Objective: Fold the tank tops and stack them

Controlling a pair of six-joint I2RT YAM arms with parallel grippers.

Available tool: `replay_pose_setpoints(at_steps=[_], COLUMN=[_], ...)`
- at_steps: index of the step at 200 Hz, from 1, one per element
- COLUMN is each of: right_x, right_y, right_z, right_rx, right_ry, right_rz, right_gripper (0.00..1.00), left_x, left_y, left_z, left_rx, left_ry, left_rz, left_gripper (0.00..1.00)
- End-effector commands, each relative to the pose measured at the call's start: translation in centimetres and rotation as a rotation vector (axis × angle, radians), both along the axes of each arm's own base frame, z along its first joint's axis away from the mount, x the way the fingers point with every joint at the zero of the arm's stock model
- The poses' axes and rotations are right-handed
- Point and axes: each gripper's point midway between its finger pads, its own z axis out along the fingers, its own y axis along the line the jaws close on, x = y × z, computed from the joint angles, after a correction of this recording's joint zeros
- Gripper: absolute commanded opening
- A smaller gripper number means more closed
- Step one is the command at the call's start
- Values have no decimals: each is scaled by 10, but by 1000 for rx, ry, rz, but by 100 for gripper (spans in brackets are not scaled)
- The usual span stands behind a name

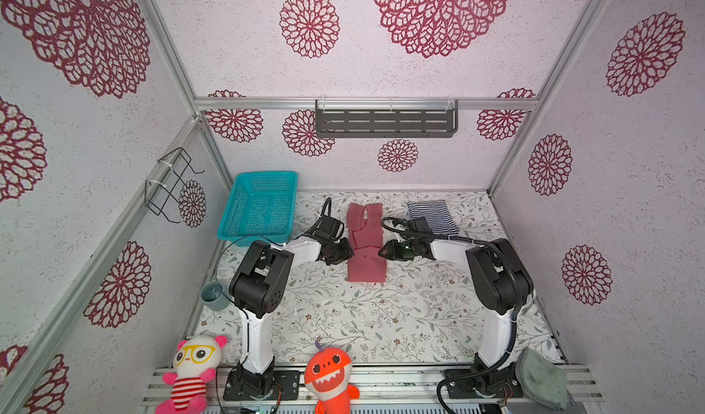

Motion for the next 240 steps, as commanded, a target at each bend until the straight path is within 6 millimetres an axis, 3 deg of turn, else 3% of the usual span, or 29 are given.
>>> replay_pose_setpoints(at_steps=[1, 7, 34, 36, 40, 49, 82, 138, 141, 160, 172, 190, 201, 205, 220, 240], right_x=[9, 9, 9, 9, 9, 10, 17, 49, 52, 66, 76, 93, 102, 104, 108, 97], right_y=[5, 5, 4, 4, 4, 4, 3, 9, 10, 13, 13, 7, 3, 2, -4, -16], right_z=[13, 15, 31, 34, 38, 48, 73, 77, 76, 65, 56, 45, 46, 48, 61, 78], right_rx=[16, 16, 15, 16, 18, 21, 8, -21, -22, -18, -14, -15, -3, 4, 3, -58], right_ry=[-37, -40, -73, -77, -86, -108, -176, -254, -258, -258, -259, -262, -268, -273, -289, -294], right_rz=[9, 10, 15, 15, 16, 17, 26, 52, 53, 63, 56, 42, 33, 32, 34, 0], right_gripper=[24, 19, 0, 0, 0, 0, 0, 0, 0, 0, 10, 34, 49, 59, 84, 86], left_x=[9, 10, 10, 10, 12, 11, 17, 60, 62, 75, 84, 99, 107, 109, 110, 95], left_y=[-9, -9, -7, -6, -6, -5, 1, 10, 11, 10, 8, 4, 3, 3, 12, 34], left_z=[3, 6, 28, 28, 48, 61, 89, 88, 73, 55, 44, 34, 36, 39, 54, 77], left_rx=[-15, -16, -7, -3, -14, -10, 13, 24, 32, 30, 15, -11, -17, -15, 15, 105], left_ry=[-31, -38, -81, -80, -118, -141, -203, -260, -236, -225, -228, -252, -277, -284, -304, -319], left_rz=[-15, -20, -19, -19, -20, -25, -29, 5, 7, 15, 16, 7, -4, -7, -2, 45], left_gripper=[5, 0, 0, 0, 0, 0, 0, 0, 0, 0, 0, 26, 40, 45, 53, 58])
